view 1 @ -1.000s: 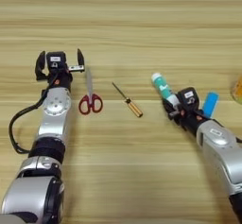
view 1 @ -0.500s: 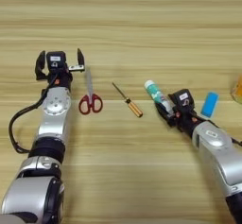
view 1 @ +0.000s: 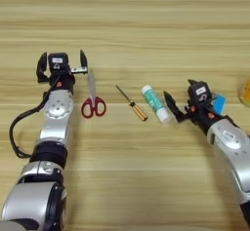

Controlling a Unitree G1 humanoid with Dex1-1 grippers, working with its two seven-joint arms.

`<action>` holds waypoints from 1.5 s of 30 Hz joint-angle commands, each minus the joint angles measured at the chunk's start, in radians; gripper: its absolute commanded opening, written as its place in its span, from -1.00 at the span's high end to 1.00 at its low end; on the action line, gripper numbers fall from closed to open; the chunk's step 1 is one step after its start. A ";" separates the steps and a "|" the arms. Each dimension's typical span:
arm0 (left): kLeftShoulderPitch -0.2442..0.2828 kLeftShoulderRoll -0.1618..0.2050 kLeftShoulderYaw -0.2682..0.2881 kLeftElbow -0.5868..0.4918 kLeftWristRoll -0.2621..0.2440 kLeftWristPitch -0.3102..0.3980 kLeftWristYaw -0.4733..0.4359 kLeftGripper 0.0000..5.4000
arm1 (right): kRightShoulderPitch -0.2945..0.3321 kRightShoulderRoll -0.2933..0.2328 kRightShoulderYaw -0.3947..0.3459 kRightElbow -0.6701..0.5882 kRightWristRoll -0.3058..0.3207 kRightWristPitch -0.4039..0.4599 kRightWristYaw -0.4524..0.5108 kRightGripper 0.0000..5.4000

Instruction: Move the objects on the table

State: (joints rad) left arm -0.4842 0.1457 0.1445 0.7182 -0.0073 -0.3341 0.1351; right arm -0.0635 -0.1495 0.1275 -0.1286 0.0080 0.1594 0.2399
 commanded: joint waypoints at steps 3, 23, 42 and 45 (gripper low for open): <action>0.008 0.000 -0.001 -0.003 0.007 0.011 0.001 -1.00 | -0.025 -0.028 -0.089 -0.037 -0.019 -0.061 -0.058 -0.89; 0.009 0.002 -0.001 -0.001 0.006 0.009 -0.002 -1.00 | -0.069 -0.065 -0.238 -0.040 -0.021 -0.153 -0.141 -0.99; 0.007 0.003 0.001 0.004 0.003 0.006 -0.007 -1.00 | -0.085 -0.094 -0.324 -0.027 -0.078 -0.216 -0.251 -0.99; 0.007 0.003 0.002 0.004 0.003 0.006 -0.008 -1.00 | -0.091 -0.097 -0.343 -0.007 -0.076 -0.211 -0.270 -0.99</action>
State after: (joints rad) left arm -0.4841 0.1447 0.1453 0.7183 -0.0075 -0.3343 0.1315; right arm -0.1360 -0.2354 -0.1991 -0.1496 -0.0634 -0.0541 -0.0171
